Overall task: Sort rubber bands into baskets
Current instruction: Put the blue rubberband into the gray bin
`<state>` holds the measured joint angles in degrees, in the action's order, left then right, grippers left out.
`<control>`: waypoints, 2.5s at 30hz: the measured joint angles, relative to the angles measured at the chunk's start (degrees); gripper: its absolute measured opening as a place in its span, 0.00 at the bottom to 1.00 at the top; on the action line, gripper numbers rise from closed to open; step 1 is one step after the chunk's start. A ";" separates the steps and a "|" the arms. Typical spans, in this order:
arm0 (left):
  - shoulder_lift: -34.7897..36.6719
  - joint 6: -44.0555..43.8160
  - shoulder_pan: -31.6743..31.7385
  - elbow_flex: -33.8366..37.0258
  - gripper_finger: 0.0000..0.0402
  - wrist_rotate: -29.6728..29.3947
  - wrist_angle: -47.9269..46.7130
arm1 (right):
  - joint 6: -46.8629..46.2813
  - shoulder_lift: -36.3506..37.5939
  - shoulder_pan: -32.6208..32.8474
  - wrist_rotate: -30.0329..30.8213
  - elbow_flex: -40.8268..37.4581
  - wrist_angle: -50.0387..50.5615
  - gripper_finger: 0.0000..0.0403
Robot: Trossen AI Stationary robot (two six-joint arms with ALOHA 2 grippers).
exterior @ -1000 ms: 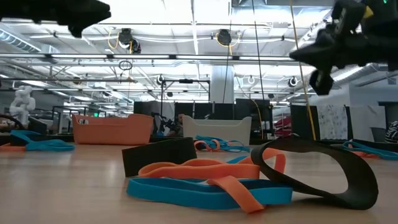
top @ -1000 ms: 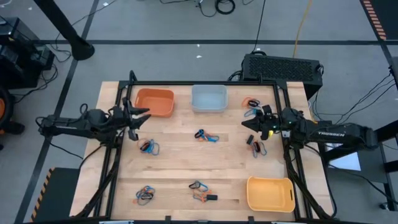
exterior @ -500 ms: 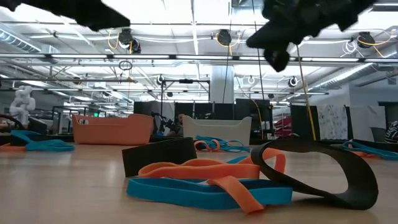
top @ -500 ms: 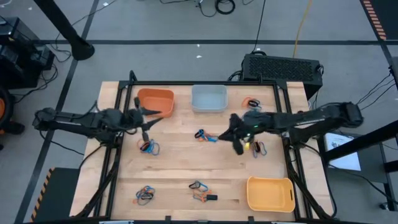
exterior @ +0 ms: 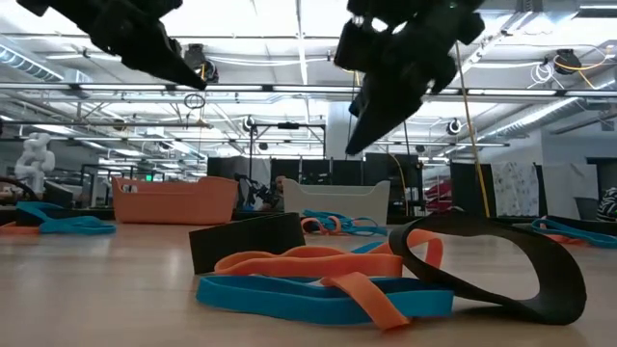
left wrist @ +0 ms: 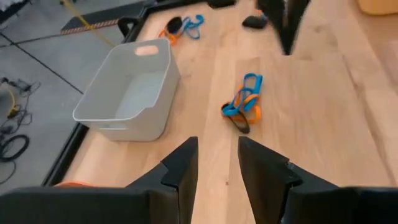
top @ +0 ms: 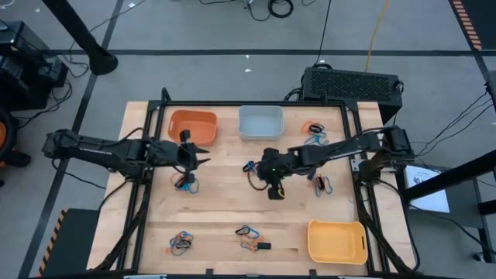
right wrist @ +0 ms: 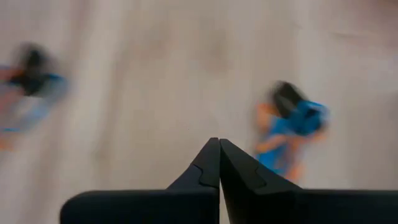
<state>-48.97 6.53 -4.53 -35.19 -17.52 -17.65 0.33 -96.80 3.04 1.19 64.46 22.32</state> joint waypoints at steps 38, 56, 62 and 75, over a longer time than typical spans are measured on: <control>-3.06 -0.11 6.05 -0.12 0.31 -0.22 0.30 | -15.36 -5.59 -0.42 9.36 -8.06 -8.12 0.49; -3.04 0.30 6.07 -0.12 0.31 -0.28 0.64 | -17.02 -6.31 -1.00 9.34 -9.92 -12.73 0.27; -3.06 0.35 6.09 -0.12 0.31 -0.28 0.61 | -17.02 -6.21 -1.95 9.06 -9.92 -12.56 0.14; -3.06 0.37 6.11 -0.12 0.31 -0.26 0.61 | -11.56 -1.85 -2.98 7.70 -3.52 -5.09 0.01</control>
<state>-52.03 6.90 1.58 -35.31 -17.78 -17.04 -11.23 -98.65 0.05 8.89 60.94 17.22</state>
